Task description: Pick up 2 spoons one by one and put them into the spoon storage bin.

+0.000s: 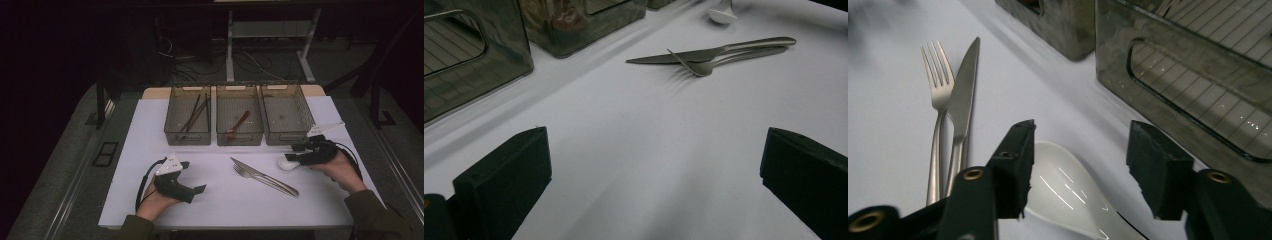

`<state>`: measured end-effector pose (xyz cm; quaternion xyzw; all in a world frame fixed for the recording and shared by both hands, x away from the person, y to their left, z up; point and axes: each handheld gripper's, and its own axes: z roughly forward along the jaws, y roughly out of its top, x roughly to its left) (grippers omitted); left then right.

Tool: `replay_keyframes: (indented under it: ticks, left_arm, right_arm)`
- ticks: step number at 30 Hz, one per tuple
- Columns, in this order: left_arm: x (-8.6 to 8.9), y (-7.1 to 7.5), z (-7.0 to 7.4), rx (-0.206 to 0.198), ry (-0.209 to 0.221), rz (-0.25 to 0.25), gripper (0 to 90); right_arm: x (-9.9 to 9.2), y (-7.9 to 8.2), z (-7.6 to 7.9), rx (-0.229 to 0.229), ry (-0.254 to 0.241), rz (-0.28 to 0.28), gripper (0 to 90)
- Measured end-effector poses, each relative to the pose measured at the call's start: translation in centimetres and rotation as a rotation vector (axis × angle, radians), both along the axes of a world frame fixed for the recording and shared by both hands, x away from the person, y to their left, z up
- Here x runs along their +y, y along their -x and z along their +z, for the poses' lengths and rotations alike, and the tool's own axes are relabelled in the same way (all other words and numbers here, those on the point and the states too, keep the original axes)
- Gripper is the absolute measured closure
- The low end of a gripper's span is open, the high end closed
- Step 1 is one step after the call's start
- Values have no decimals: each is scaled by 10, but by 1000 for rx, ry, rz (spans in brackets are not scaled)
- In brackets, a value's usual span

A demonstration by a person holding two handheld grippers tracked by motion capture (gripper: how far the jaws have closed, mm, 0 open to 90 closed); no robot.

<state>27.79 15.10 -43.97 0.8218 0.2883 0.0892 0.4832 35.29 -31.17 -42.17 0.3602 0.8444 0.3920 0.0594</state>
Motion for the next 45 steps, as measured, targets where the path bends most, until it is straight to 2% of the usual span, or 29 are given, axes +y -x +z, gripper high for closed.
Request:
replay_keyframes:
  ticks: [9,14,21,29,45]
  left_arm:
    - [0,0,0,0,-1,-3,0]
    - [0,0,0,0,-2,-3,0]
    - [-1,0,0,1,-3,-7,0]
    - [-1,1,0,0,-6,-10,0]
    - [-2,1,0,-2,-15,-15,0]
  right_arm:
    - [2,-2,-12,33,53,47,474]
    - [0,-3,-16,46,64,58,471]
    - [2,-2,-19,51,83,83,456]
    - [3,1,-22,48,131,122,452]
    - [2,11,-19,8,204,223,634]
